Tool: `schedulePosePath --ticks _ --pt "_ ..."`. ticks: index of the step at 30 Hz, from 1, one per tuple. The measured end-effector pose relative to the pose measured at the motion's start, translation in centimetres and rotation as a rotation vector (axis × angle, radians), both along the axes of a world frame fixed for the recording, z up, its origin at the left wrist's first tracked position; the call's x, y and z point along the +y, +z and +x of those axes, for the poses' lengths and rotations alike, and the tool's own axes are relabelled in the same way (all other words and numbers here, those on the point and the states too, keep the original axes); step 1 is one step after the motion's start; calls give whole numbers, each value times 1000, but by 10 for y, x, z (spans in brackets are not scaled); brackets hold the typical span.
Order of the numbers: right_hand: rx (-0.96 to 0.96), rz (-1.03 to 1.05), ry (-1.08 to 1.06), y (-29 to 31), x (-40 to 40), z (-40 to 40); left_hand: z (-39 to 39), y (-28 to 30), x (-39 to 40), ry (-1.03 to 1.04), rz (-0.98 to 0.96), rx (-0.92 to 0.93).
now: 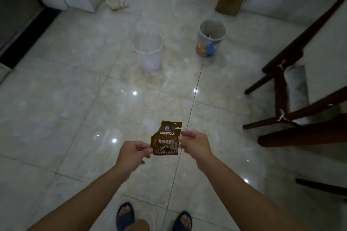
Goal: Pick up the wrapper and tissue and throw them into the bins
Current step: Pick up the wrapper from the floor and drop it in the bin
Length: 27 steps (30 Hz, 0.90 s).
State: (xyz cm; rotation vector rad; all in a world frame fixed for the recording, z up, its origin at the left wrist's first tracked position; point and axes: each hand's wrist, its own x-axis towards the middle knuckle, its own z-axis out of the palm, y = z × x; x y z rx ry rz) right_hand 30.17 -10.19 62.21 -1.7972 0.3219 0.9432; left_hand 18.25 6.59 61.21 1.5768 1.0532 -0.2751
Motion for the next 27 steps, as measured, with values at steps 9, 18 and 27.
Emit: schedulePosePath --ticks 9,18,27 --pt "-213 -34 111 154 90 114 124 155 94 18 5 -122" --pt "-242 -87 25 195 225 242 262 201 225 73 -56 -173" --pt "-218 -114 92 178 304 369 382 179 305 180 -60 -130"
